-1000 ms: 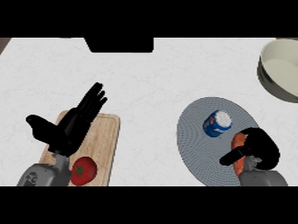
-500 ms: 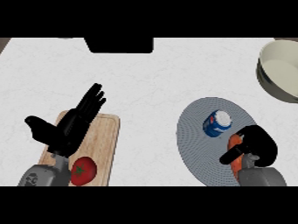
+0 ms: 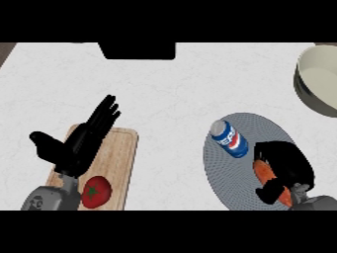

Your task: Pick the sweet potato from the placemat and place it in the bowl

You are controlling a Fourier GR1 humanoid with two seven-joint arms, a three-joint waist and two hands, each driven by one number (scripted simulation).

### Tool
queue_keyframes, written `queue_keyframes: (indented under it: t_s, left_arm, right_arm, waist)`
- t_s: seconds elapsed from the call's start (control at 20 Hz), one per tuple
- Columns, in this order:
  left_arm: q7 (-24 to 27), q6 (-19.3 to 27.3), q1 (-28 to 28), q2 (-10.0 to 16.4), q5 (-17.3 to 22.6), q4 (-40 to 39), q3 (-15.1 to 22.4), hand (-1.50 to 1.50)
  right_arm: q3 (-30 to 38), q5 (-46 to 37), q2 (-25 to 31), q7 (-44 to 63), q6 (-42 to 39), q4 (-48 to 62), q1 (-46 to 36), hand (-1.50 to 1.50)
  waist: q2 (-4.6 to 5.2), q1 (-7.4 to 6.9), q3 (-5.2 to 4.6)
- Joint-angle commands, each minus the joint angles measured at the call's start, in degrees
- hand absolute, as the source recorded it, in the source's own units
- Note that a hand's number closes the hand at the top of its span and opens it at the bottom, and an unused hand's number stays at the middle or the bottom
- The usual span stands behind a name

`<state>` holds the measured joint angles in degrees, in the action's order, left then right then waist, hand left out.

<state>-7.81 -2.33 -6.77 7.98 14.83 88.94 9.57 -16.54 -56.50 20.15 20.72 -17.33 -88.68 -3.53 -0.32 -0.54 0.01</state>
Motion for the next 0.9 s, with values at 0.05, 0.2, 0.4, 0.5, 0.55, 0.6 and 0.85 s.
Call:
queue_keyframes:
  t_s: [0.05, 0.2, 0.4, 0.5, 0.55, 0.6, 0.85]
  left_arm:
    - [-0.1, 0.3, 1.8, 0.0, -0.1, 1.8, 0.1, 0.0]
    - [-0.5, 0.8, -1.7, -0.8, -0.4, -1.7, -1.1, 0.0]
    - [-0.3, -0.6, 0.9, 1.0, 0.2, 1.3, -1.9, 0.0]
    - [1.4, 1.7, 2.5, -2.0, -2.5, -0.1, 0.8, 0.0]
    - [0.2, 1.4, 1.0, -0.6, -0.9, 1.0, -1.8, 0.0]
    - [-0.3, 0.1, -0.4, -0.1, -0.1, -1.0, -2.3, 0.0]
    - [1.3, 0.1, -0.5, -1.0, -1.4, -2.2, -2.1, 0.0]
  right_arm:
    - [0.9, 0.7, 14.0, -20.4, 5.3, -4.6, 4.0, 1.5]
    - [6.9, 3.2, 18.1, -24.9, 9.8, -9.6, 10.5, 1.5]
    - [15.3, 13.7, 19.2, -25.2, 4.5, -22.6, 13.8, 1.5]
    - [19.9, 17.8, 19.9, -24.1, 1.7, -26.3, 11.8, 1.5]
    - [23.1, 18.5, 21.4, -26.1, 3.1, -28.1, 15.2, 1.5]
    - [25.1, 19.8, 20.6, -26.5, 4.0, -28.3, 14.1, 1.5]
    - [36.6, 27.8, 21.5, -20.9, -3.4, -37.0, 14.0, 1.5]
  waist:
    - [0.0, 1.03, 0.06]
    - [0.15, 1.99, 0.01]
    - [-0.13, 2.31, -0.07]
    - [-0.07, 2.15, -0.09]
    - [-0.11, 2.4, -0.06]
    - [0.0, 2.32, -0.05]
    - [0.13, 1.65, -0.06]
